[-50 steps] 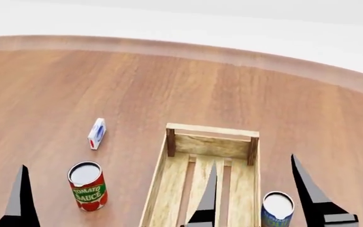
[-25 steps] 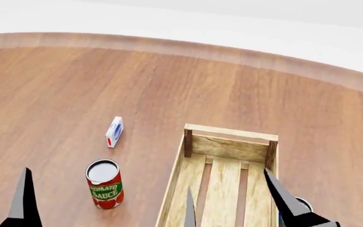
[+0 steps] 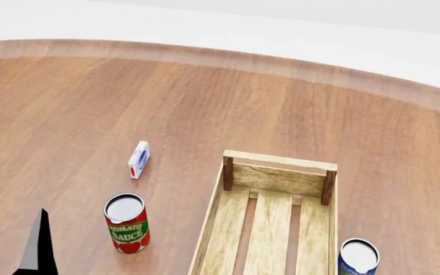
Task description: Pick up the butter and put it in the tray.
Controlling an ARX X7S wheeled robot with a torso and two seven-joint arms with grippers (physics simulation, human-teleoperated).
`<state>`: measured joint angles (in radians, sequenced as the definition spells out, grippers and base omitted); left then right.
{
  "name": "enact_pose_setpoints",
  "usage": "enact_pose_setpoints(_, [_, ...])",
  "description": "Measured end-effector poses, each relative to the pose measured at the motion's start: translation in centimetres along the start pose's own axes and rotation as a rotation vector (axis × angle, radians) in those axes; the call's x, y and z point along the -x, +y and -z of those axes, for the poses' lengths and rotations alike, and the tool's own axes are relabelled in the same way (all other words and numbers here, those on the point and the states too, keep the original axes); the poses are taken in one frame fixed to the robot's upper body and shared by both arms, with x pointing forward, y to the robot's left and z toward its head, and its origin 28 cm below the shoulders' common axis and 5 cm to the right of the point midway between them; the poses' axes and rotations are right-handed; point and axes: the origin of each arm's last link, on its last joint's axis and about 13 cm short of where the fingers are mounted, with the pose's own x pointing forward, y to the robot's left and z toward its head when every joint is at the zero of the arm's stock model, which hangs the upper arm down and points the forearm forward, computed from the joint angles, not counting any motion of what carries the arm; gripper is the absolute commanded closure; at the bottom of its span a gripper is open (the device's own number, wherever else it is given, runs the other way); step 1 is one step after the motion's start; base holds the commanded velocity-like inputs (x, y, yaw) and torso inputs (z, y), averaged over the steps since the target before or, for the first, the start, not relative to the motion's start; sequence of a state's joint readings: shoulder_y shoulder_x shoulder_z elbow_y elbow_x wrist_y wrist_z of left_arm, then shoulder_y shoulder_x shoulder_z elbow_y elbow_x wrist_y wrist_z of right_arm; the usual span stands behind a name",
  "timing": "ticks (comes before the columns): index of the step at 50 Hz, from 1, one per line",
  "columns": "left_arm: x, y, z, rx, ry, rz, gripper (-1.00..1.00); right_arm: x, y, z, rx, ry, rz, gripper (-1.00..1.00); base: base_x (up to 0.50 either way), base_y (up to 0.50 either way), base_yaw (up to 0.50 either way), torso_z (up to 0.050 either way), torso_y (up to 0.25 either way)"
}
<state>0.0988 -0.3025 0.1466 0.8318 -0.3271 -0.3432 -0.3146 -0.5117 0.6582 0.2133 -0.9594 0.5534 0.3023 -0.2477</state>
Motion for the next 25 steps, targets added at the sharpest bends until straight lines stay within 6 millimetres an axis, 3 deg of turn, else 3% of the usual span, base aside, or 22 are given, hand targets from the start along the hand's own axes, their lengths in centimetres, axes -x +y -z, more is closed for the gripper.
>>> enact_pose_setpoints(11, [0.0,0.0,0.3,0.005,0.013,0.002,-1.00,2.1,-0.5,-1.3,0.029,0.095,-0.115,-1.00,0.00,0.00,0.00,0.000,0.000])
enact_pose_setpoints(25, [0.1,-0.1,0.4,0.002,0.017,0.004,-1.00,3.2,-1.3,-1.7,0.061,0.258,-0.240,-1.00,0.00,0.00,0.00,0.000,0.000])
